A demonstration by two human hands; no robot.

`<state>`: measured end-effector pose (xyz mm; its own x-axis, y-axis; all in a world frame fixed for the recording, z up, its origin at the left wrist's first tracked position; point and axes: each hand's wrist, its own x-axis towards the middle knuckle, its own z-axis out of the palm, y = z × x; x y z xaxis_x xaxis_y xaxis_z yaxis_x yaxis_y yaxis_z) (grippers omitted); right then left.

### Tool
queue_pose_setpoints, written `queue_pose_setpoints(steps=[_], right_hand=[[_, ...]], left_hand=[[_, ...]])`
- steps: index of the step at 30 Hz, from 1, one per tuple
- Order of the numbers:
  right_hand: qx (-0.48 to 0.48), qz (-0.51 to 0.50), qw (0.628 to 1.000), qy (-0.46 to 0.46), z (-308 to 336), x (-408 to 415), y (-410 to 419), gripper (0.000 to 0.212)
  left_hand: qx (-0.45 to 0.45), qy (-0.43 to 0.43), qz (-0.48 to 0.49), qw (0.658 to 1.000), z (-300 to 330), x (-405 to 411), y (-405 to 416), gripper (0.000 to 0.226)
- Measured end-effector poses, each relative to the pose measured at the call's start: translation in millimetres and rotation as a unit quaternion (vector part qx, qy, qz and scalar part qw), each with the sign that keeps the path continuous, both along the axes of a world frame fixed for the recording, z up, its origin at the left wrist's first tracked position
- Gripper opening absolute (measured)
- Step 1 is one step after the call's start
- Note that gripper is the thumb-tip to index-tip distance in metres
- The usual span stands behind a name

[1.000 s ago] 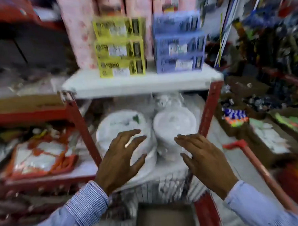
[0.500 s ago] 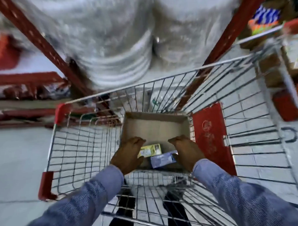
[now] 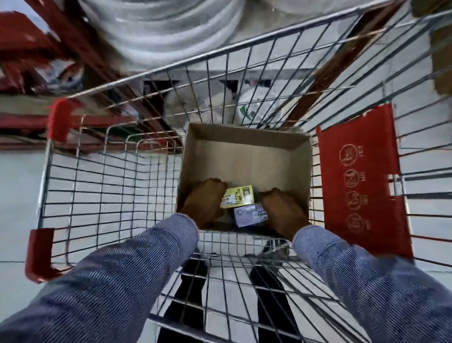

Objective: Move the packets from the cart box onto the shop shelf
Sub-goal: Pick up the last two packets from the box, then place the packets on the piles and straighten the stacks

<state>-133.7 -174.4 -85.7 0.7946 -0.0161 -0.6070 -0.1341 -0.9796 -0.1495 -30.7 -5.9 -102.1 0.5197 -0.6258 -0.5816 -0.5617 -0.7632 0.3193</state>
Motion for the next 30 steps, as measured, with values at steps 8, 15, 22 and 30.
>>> queue_pose_setpoints(steps=[8,15,22,30], right_hand=[[0.024,-0.044,0.999,0.002,37,16,-10,0.047],[0.035,-0.069,0.993,-0.091,168,57,-23,0.043],[0.046,-0.074,0.966,-0.245,343,80,-26,0.044],[-0.032,-0.049,0.907,-0.418,543,90,-22,0.046]], left_hand=[[-0.077,-0.041,0.098,0.991,42,15,-2,0.044],[-0.174,-0.144,0.155,0.962,178,51,18,0.048],[-0.246,-0.271,0.162,0.916,370,81,57,0.056],[-0.276,-0.434,0.144,0.846,579,91,84,0.064]])
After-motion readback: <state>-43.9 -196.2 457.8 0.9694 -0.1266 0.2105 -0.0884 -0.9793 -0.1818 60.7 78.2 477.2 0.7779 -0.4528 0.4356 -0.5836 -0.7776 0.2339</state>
